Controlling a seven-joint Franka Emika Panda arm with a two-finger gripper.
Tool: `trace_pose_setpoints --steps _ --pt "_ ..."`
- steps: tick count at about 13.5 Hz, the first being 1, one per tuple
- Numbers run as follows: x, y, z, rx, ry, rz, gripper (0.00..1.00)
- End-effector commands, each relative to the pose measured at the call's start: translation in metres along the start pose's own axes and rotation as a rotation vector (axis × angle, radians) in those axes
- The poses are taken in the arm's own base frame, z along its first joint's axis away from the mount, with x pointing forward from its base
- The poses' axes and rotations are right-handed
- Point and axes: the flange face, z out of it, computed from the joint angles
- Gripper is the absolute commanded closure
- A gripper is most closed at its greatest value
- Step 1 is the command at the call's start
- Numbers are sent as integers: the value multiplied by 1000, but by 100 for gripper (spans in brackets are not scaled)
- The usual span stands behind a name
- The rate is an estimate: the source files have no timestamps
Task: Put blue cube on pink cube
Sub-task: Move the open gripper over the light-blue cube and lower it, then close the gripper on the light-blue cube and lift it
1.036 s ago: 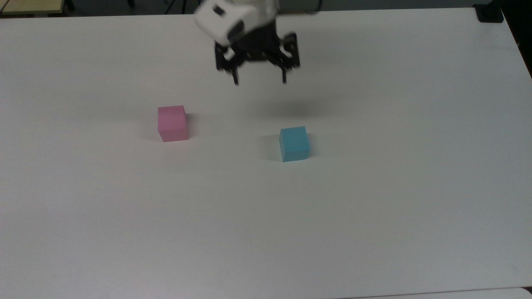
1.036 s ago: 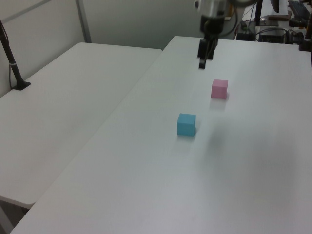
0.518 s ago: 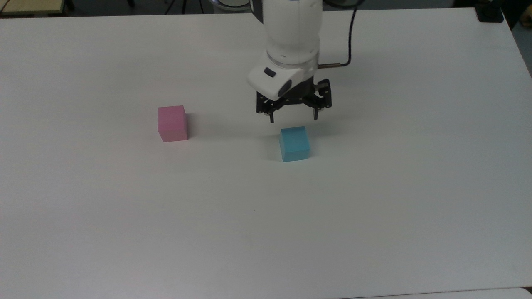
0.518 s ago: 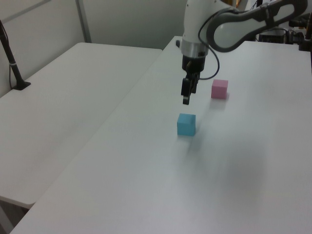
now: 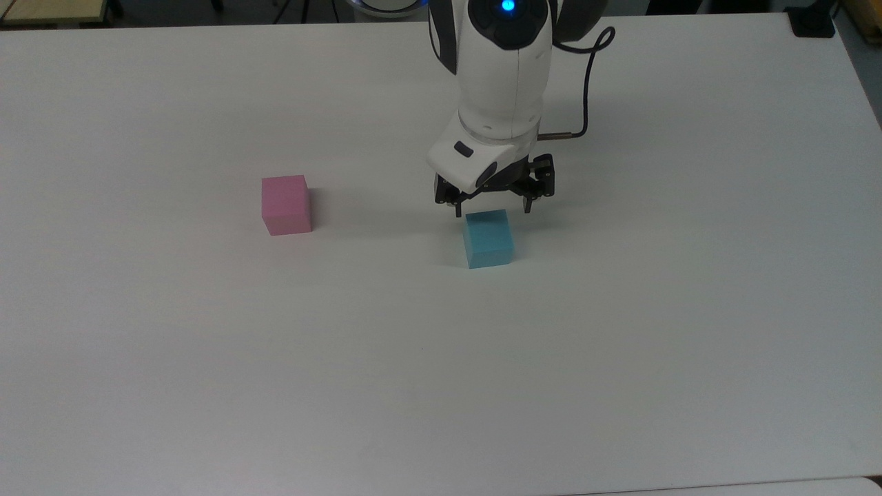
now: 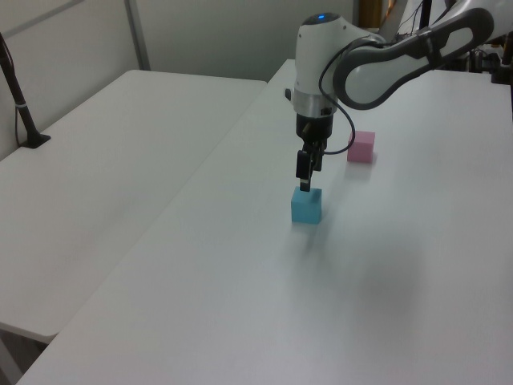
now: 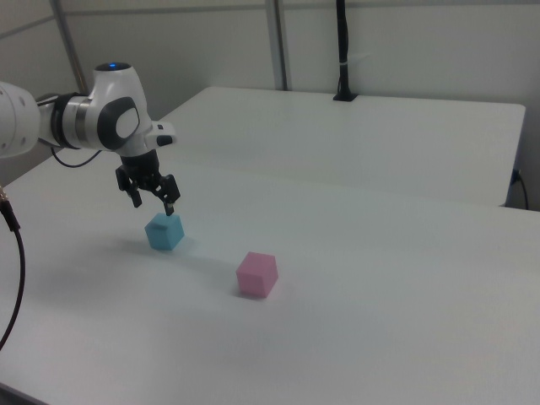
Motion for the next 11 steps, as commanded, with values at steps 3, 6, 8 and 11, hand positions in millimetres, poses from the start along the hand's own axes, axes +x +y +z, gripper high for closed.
trace_pose_setpoints --steps 3,6,8,11 --pt "4 -1 27 -43 -5 4 0" --pt "7 -4 48 -73 6 22 0" --pt "6 -10 55 -85 3 19 0" --pt "7 -11 52 -84 10 77 33"
